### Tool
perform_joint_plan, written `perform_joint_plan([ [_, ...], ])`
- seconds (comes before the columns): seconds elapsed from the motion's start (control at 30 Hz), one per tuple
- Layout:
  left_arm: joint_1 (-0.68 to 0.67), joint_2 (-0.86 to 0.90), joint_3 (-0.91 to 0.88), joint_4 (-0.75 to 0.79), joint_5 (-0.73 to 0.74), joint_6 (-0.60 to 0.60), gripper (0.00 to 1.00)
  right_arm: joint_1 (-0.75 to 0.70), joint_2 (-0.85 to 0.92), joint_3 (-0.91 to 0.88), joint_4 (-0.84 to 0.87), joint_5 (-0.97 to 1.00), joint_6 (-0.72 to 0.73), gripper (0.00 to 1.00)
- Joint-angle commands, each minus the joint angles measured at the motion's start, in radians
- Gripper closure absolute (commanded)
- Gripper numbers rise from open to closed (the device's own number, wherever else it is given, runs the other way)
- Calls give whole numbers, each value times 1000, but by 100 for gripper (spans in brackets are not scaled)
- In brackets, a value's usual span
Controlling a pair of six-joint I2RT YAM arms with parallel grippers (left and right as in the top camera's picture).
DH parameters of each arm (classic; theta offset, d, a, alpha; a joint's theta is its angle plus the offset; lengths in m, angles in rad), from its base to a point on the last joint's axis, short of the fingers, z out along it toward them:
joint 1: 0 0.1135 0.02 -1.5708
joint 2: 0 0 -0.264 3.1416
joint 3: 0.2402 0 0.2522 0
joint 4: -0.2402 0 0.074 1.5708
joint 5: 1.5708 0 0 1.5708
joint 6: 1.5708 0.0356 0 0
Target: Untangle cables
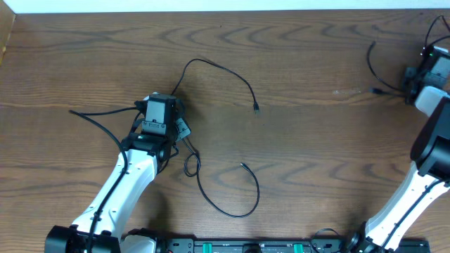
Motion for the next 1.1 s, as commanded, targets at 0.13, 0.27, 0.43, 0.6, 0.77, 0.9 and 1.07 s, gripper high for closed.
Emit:
perform_joint_plan([
  [0.13, 2, 7, 3, -3, -4, -57, 91, -95, 62, -42, -55, -34, -187, 90],
  [0.27, 2, 7, 3, -3, -5, -57, 91, -102, 18, -40, -47, -30, -187, 41],
  [0.43, 2, 7, 3, 0, 11, -58, 92, -92, -117, -40, -54, -58, -97, 1],
  [0.6, 2, 7, 3, 91, 177, -57, 92, -82, -286, -40, -134, -299, 15, 1],
  [0.77, -3, 7, 3, 326, 472, -25, 92, -74, -412, -40, -177, -628, 108, 1],
  [0.9, -74, 7, 3, 535, 658, 35, 77, -51, -506, -40, -179, -839, 207, 1],
  [1.07, -148, 7, 3, 400, 657, 108, 43, 2, -552, -40, -214, -858, 219, 1],
])
